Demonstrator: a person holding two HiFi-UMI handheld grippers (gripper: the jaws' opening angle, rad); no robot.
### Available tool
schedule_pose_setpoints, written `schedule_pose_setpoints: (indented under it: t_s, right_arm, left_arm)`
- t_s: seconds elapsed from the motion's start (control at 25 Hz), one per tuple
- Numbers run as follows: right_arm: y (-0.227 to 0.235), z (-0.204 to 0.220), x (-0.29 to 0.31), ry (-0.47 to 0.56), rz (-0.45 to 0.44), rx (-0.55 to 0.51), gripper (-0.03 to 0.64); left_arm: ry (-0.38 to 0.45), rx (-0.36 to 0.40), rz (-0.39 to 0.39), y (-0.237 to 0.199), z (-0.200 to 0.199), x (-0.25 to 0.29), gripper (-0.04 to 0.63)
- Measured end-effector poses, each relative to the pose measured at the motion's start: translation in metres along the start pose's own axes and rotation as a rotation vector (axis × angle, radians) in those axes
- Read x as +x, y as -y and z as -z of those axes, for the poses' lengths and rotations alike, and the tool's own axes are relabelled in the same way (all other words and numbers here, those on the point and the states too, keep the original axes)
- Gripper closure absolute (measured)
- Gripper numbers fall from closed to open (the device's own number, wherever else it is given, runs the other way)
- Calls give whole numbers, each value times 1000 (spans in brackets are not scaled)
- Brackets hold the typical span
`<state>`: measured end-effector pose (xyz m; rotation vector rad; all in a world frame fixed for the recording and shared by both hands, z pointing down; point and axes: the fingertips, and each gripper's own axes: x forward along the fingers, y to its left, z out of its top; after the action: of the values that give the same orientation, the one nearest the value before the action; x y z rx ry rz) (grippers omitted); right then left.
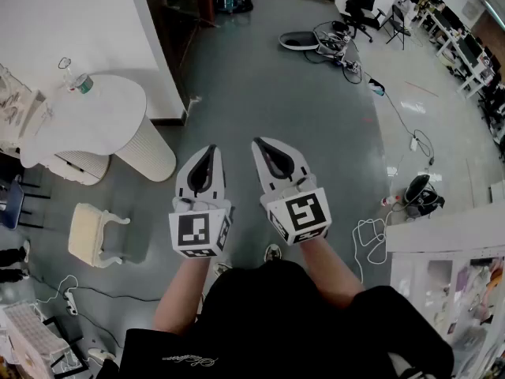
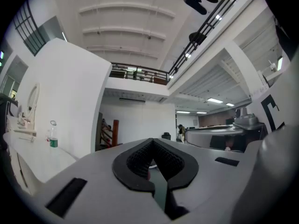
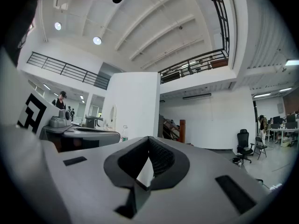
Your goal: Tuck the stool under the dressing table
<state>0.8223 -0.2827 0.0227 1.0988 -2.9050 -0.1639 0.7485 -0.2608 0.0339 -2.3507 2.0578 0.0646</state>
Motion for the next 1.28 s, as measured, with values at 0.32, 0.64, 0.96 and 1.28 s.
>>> schedule_pose_setpoints:
  t_s: [0.32, 0.64, 0.96, 1.28]
  right_arm:
    - [-8, -5, 0, 15, -26, -11, 611]
    - [-38, -3, 12, 13, -100, -18, 611]
    - [-100, 4, 45, -35, -202, -9, 611]
    - [-159, -22, 77, 34, -297, -12, 611]
  left_arm:
    - [-1, -9, -17, -4, 2, -6, 591]
    - [6, -14, -64, -21, 3, -24, 591]
    - [-27, -32, -153, -80, 12, -58, 591]
    - [11, 7, -233, -130, -7, -92, 591]
